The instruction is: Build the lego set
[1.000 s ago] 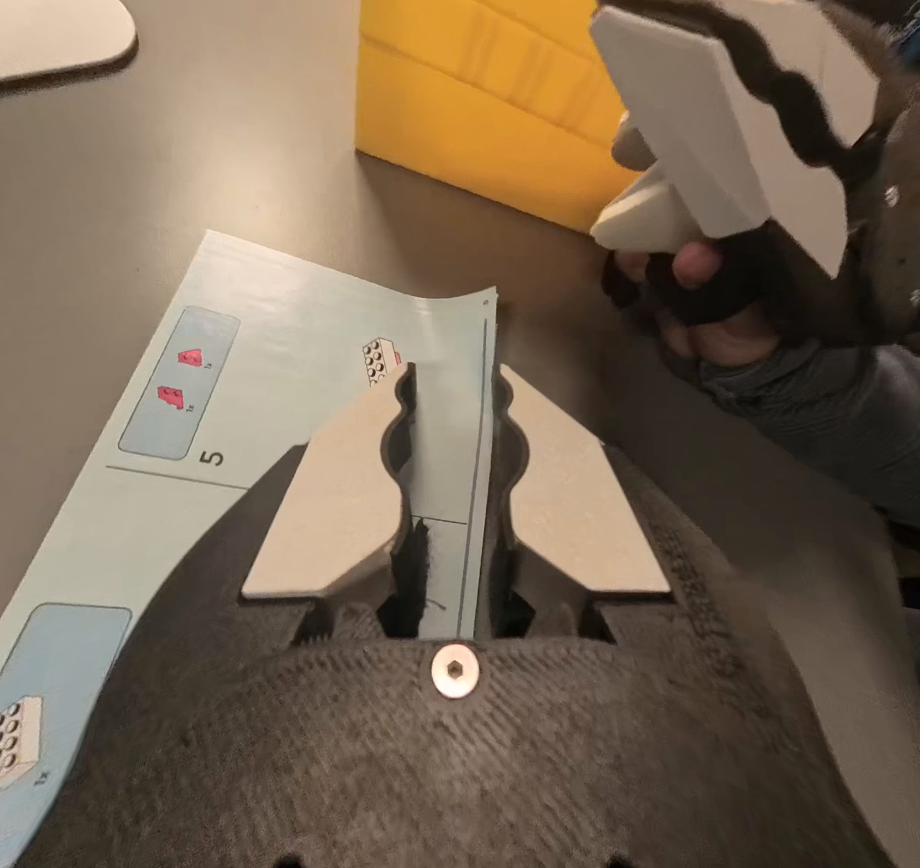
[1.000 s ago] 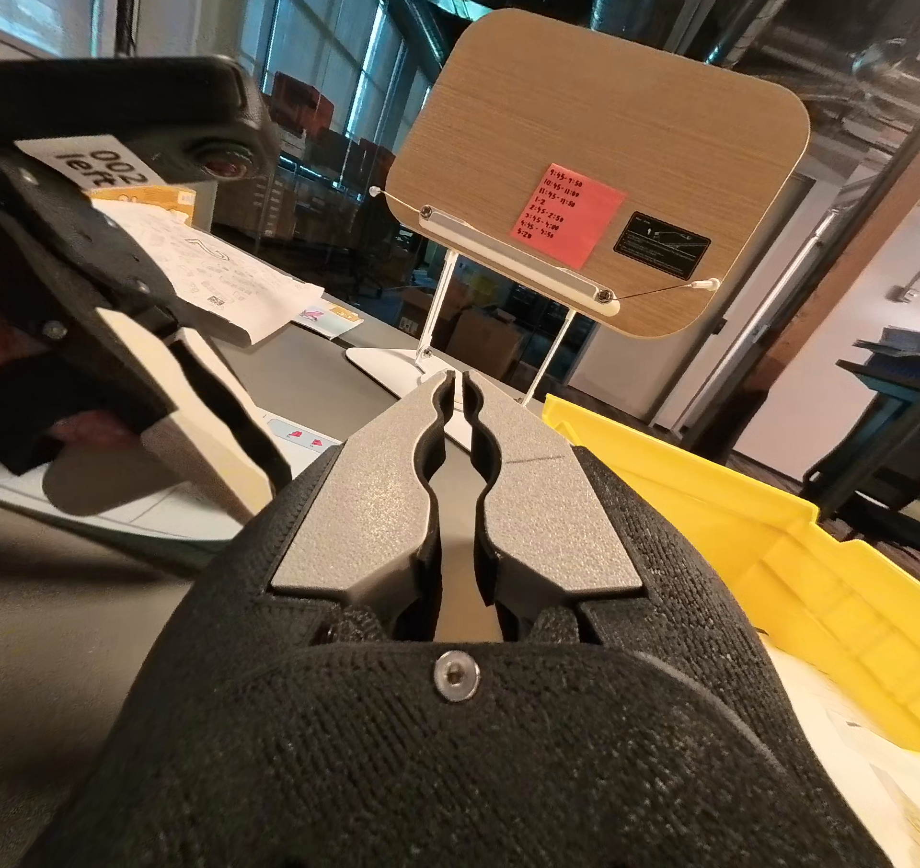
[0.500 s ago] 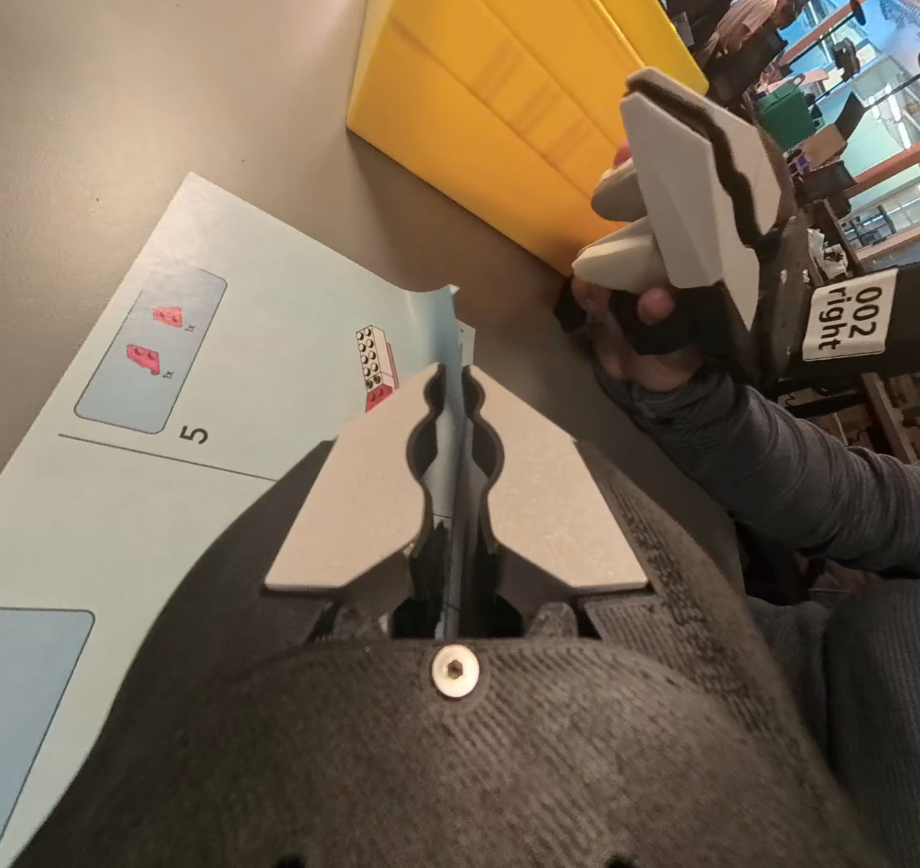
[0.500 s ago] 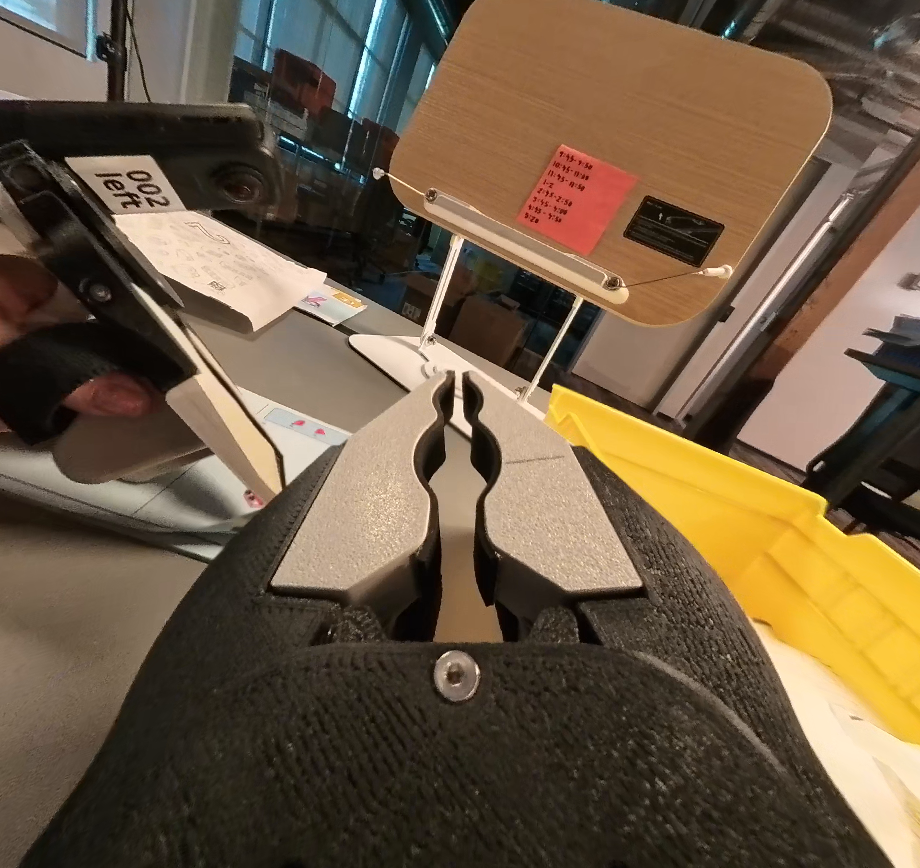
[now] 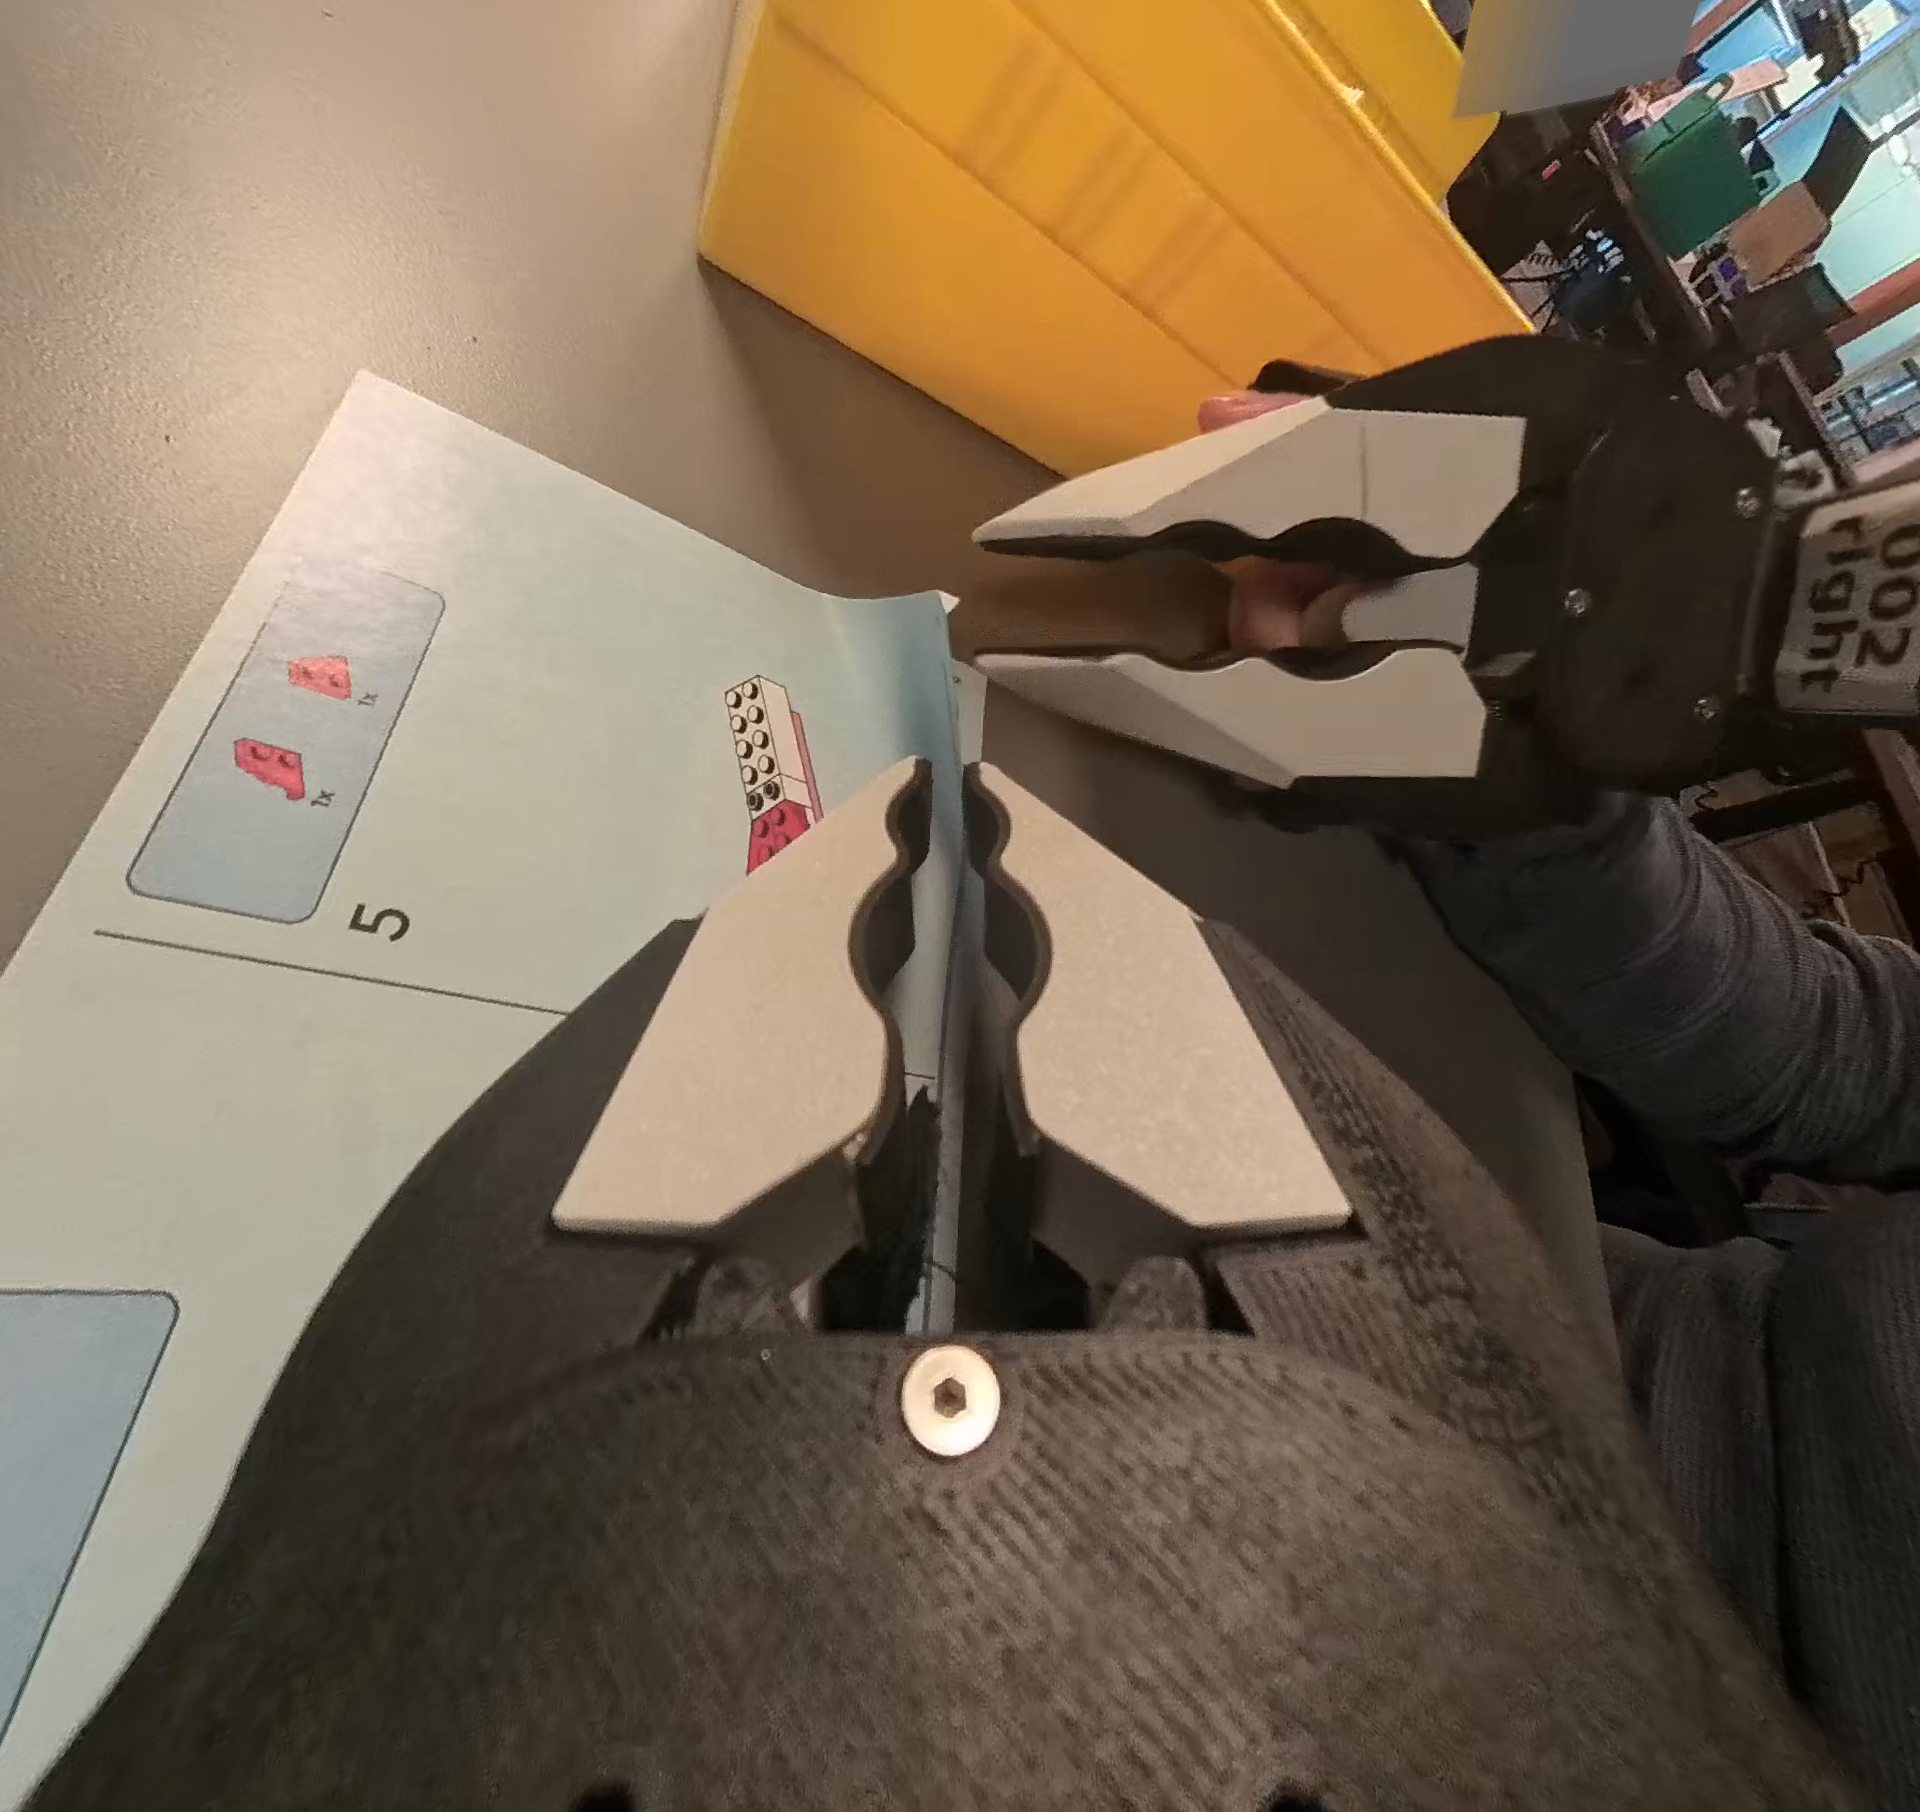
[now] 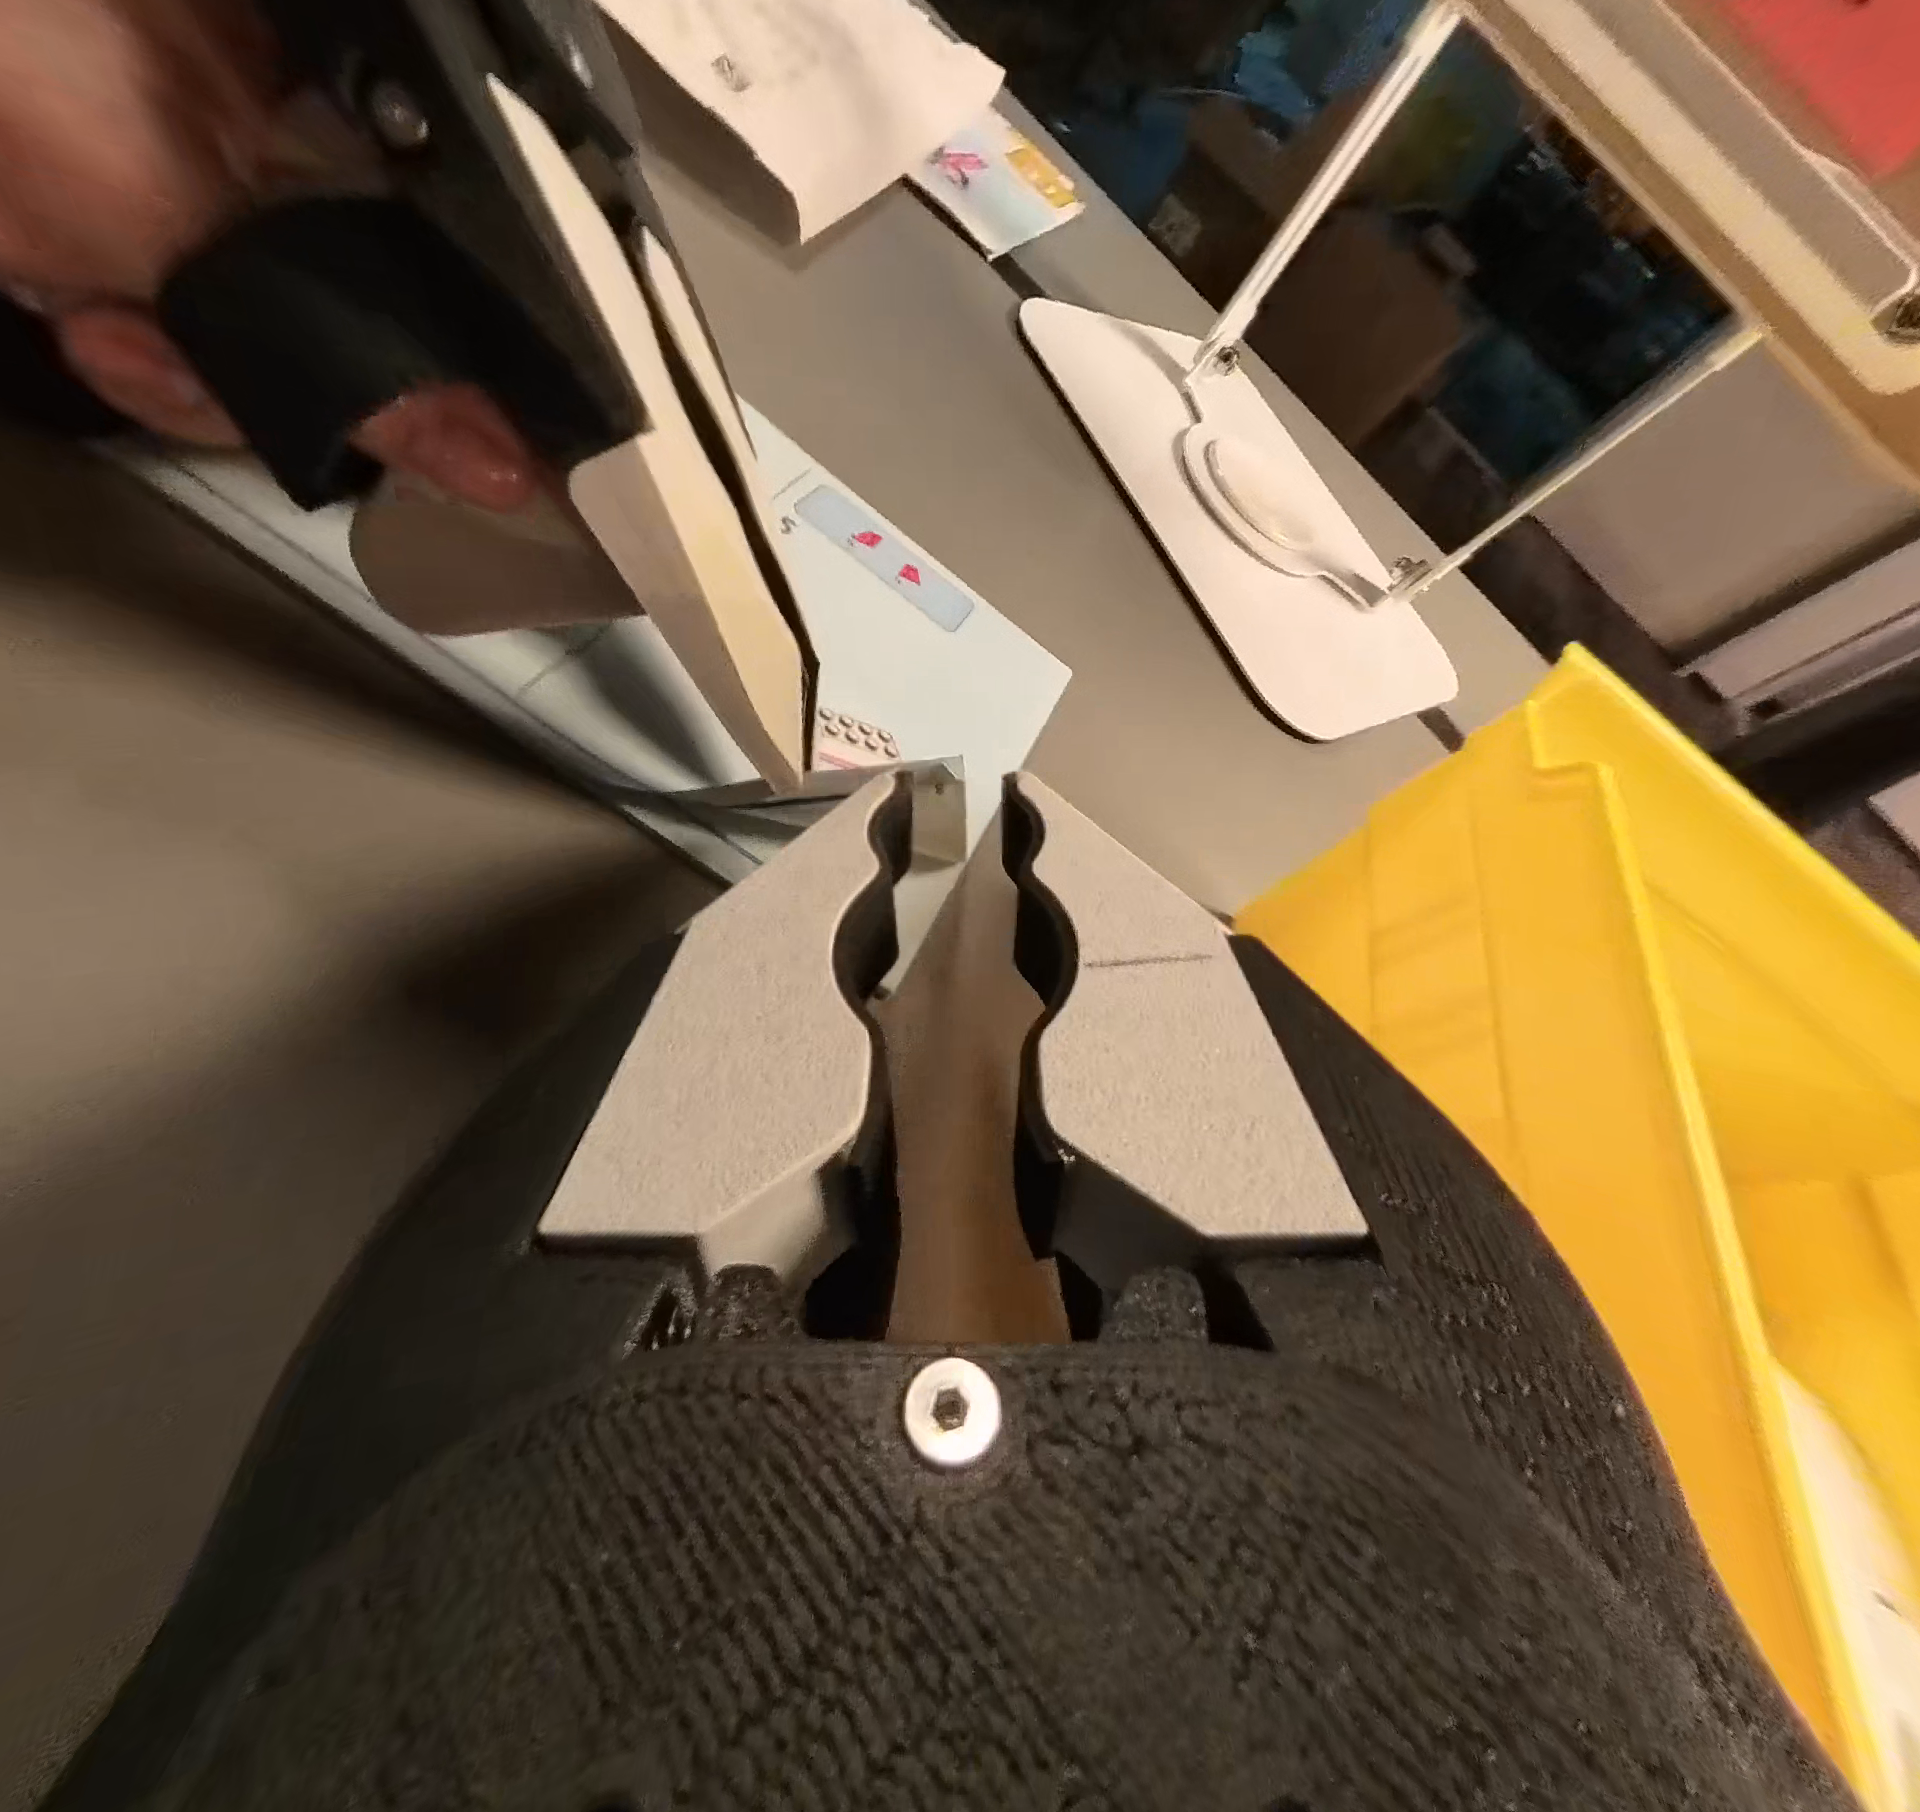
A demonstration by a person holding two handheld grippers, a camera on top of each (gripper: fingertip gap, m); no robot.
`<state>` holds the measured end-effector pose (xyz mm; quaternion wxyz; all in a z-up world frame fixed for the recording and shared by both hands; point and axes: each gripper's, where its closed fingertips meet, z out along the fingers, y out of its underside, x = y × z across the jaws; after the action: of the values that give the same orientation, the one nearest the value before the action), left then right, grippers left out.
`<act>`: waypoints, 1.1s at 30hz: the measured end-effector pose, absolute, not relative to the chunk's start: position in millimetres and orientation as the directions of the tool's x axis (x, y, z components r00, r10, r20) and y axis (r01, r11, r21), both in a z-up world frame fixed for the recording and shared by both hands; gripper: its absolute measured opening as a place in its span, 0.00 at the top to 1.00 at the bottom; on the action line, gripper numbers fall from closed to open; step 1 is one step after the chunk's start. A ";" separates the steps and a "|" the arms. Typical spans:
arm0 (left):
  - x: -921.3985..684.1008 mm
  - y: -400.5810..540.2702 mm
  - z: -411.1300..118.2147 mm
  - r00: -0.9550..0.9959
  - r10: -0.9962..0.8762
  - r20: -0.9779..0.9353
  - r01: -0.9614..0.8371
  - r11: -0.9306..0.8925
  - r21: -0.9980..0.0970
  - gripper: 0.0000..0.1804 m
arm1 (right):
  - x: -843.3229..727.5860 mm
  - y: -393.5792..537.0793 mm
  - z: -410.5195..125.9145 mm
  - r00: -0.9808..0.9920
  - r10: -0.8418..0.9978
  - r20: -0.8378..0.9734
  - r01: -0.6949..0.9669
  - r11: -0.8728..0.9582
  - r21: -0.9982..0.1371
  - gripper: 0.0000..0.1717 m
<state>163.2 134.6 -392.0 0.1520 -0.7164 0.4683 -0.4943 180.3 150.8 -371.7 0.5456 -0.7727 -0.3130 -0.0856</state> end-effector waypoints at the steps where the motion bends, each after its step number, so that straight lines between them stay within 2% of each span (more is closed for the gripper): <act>1: 163.2 134.3 -392.3 0.073 -0.823 0.564 -0.523 -0.513 -0.681 0.97 | 182.3 150.7 -372.5 0.775 0.384 0.503 0.603 -0.210 -0.769 0.91; 7: 163.3 130.7 -392.6 0.056 -0.831 0.553 -0.535 -0.493 -0.686 0.96 | 180.8 151.2 -378.4 0.699 0.380 0.605 0.700 -0.194 -0.687 0.93; 13: 163.2 129.6 -391.9 0.048 -0.830 0.556 -0.534 -0.492 -0.688 0.94 | 180.9 151.1 -378.0 0.708 0.383 0.594 0.689 -0.188 -0.700 0.95; 21: 163.2 128.4 -390.8 0.038 -0.829 0.557 -0.532 -0.489 -0.691 0.93 | 181.5 148.3 -390.8 0.685 0.431 0.587 0.712 -0.227 -0.664 0.98; 33: 163.0 126.7 -388.7 0.022 -0.825 0.565 -0.527 -0.489 -0.695 0.92 | 184.2 148.8 -393.5 0.724 0.434 0.536 0.670 -0.256 -0.697 1.00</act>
<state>163.0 126.7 -388.7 0.1471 -0.6994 0.4834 -0.5056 184.2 148.8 -393.5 0.4982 -0.7835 -0.3521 -0.1183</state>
